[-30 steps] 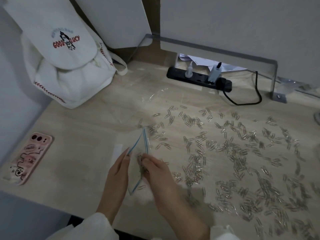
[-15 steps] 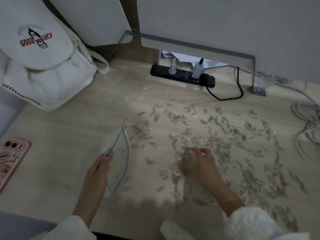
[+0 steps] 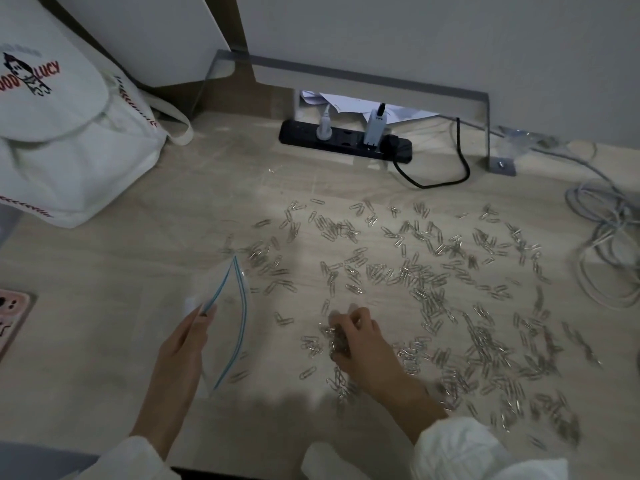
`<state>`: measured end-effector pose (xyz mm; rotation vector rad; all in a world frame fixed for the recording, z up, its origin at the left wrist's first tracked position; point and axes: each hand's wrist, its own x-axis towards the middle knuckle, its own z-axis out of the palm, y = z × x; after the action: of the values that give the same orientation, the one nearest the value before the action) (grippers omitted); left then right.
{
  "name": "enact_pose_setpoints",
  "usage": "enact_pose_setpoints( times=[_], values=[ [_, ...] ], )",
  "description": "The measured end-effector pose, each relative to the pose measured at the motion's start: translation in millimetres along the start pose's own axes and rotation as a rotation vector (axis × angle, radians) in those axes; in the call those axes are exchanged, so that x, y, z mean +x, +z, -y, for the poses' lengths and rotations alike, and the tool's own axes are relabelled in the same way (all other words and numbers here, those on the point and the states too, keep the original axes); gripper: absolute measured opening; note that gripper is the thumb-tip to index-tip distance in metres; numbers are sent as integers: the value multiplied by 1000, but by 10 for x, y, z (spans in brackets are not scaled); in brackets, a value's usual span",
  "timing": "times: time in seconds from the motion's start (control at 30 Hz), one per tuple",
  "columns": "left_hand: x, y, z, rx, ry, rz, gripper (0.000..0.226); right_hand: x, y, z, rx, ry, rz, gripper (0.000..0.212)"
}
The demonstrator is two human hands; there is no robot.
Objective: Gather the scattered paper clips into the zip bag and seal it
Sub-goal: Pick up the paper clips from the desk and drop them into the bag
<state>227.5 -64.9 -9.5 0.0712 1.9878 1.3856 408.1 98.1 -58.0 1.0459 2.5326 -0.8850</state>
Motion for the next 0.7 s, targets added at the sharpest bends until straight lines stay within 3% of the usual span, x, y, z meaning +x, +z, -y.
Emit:
enact_pose_setpoints(
  times=[0.4, 0.7],
  values=[
    [-10, 56, -41, -13, 0, -12, 25, -6, 90, -68, 97, 5, -160, 23],
    [16, 48, -37, -30, -2, -13, 20, -35, -106, -110, 575, 331, -198, 8]
  ],
)
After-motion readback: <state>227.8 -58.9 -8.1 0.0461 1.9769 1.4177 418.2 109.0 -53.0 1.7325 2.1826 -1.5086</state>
